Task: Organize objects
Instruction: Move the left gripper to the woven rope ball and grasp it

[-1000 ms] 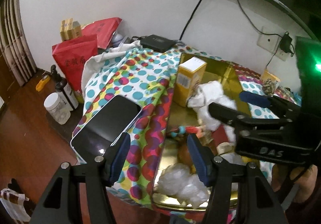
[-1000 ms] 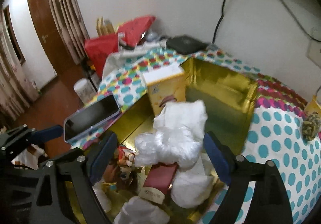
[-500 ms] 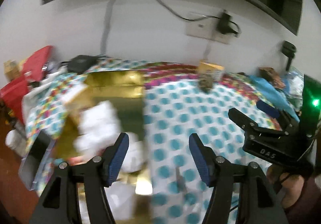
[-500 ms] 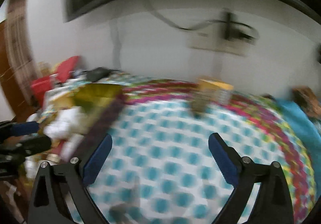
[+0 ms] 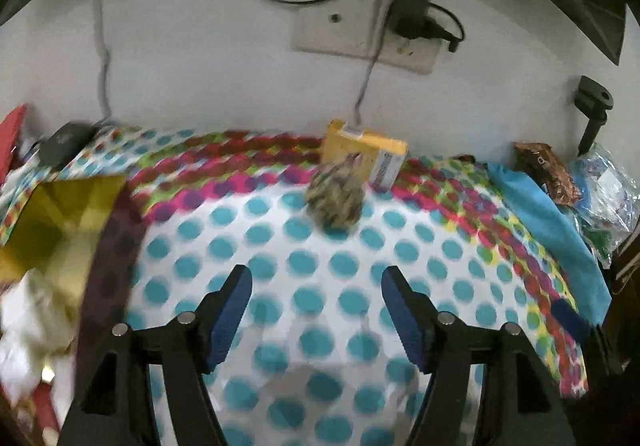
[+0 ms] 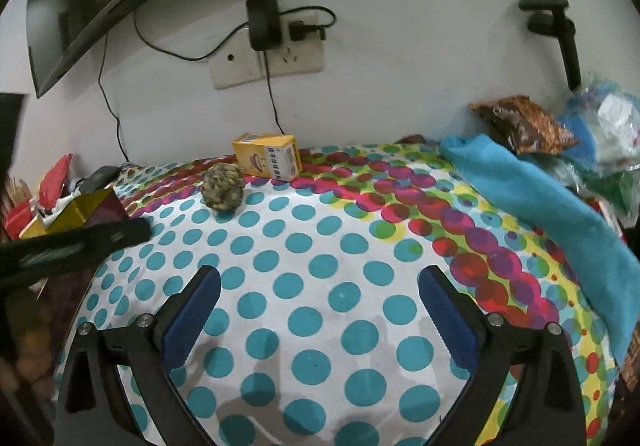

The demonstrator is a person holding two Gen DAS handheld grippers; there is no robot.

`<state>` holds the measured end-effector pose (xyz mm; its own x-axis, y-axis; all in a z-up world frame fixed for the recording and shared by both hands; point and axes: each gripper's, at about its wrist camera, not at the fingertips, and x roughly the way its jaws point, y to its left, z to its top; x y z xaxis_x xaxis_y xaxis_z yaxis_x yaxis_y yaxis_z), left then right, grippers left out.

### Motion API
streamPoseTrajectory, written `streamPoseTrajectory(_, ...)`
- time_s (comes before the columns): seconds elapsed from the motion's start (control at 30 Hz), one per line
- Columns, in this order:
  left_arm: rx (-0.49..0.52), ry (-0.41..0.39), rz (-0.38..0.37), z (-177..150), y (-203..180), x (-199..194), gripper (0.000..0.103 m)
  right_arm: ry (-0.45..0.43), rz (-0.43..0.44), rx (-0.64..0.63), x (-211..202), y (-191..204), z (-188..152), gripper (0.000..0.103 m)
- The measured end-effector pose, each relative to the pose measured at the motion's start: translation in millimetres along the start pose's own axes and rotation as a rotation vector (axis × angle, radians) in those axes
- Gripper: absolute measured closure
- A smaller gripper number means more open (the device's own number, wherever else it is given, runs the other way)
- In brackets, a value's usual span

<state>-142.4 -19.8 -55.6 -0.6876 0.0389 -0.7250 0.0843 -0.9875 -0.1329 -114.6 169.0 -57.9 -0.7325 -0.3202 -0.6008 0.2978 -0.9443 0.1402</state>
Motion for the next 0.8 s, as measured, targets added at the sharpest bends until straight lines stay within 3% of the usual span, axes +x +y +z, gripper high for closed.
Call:
streamPoseTrajectory(0.17, 0.097, -0.018, -0.019, 18, -19, 40, 0.033, 0.003, 0.051, 0.031, 3, -5, -1, 0.004)
streamPoseTrajectory(0.37, 0.049, 0.014, 0.017, 26, -15, 79, 0.033, -0.011, 0.091, 0.054, -1, -8, -3, 0.002)
streamPoseTrajectory(0.8, 0.037, 0.062, 0.061, 36, -14, 107, 0.033, 0.025, 0.117, 0.130, 5, -22, -4, 0.000)
